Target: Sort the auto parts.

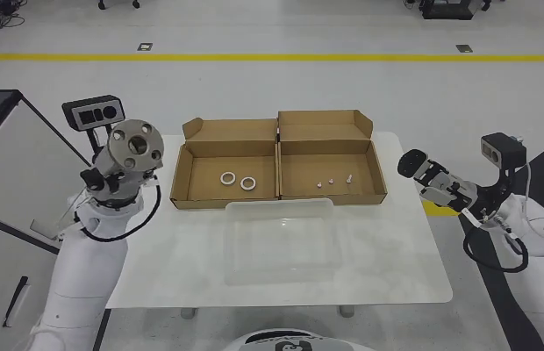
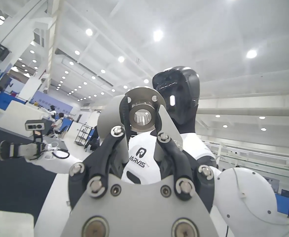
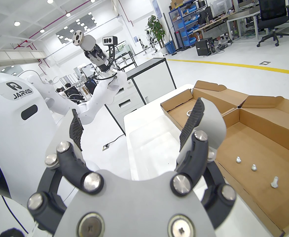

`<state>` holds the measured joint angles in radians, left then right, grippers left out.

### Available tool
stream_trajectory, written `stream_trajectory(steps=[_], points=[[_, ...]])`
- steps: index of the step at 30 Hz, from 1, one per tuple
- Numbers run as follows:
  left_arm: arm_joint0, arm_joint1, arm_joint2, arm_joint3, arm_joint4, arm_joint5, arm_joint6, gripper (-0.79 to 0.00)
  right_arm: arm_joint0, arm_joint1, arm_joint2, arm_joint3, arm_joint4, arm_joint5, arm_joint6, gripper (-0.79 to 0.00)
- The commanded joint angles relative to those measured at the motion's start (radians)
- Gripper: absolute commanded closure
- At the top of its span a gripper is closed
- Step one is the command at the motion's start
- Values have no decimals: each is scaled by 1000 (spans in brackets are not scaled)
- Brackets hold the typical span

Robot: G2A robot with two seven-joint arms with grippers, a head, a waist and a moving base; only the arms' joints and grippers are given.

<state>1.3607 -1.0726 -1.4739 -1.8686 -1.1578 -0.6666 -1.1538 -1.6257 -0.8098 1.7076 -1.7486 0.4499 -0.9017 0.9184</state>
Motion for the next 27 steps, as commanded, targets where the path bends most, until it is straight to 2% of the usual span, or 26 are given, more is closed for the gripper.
stream_trajectory(steps=[1,6,12,19,27], points=[[4,-5,-3,-5,27,7,-7,0,0,0,0,0,0,0,0,-785],[11,-18,-5,-9,50,24,-24,0,0,0,0,0,0,0,0,-785],[26,-43,14,4,-119,1,-1,0,0,0,0,0,0,0,0,-785],[39,-63,29,3,-243,11,10,0,0,0,0,0,0,0,0,-785],[39,-63,29,3,-243,11,10,0,0,0,0,0,0,0,0,-785]])
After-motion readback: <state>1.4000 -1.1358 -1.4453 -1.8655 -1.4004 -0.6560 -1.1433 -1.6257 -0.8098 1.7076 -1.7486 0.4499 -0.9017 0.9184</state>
